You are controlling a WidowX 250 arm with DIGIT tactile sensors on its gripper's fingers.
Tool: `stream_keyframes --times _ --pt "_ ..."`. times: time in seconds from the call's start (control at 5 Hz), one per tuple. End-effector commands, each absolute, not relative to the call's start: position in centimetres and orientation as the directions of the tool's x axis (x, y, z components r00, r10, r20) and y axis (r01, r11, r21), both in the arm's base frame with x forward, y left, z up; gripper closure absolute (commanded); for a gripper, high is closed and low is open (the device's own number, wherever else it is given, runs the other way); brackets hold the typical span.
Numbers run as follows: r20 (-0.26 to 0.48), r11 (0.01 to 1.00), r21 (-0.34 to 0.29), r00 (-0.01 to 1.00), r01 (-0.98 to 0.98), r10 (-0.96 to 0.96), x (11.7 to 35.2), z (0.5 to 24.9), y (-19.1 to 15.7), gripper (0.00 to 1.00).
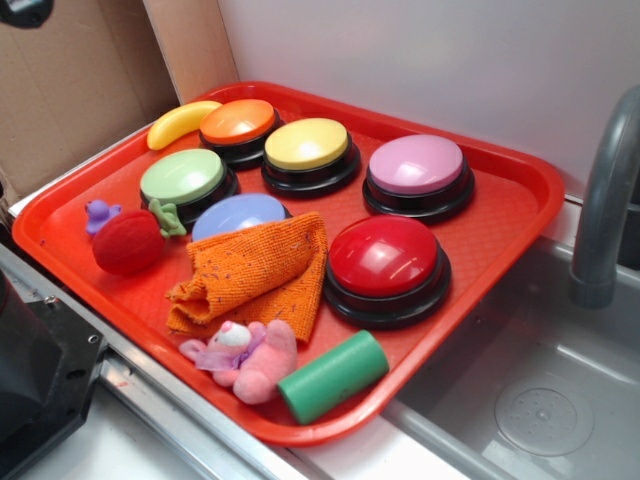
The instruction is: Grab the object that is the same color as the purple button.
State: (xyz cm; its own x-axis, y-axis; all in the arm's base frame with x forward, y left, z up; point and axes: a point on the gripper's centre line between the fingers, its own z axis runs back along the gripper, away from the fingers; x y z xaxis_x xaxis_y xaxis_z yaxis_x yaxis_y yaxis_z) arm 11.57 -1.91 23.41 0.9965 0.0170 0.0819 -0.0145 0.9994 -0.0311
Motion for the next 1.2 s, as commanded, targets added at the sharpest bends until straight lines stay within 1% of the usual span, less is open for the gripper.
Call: stream_keyframes --times 0.0,0.2,0.4,0.6,0.8,1.0 --pt "0.082 0.999 -0.031 0.996 -0.015 0.017 11.6 23.4 -1.9 0.00" --pt "0.133 1.000 -0.007 0.991 -0.002 0.003 12.1 22.6 -0.1 0.00" --pt "0.157 0.998 0.057 0.988 -0.012 0.003 13.0 22.1 1.3 0.00" --pt "0.184 0.990 0.106 0.981 -0.089 0.068 13.8 20.5 3.6 0.00" --pt "0.189 0.987 0.113 0.978 -0.115 0.093 14.5 18.4 5.5 0.00" --pt "0.202 0.991 0.091 0.976 -0.103 0.082 14.8 16.6 6.9 0.00"
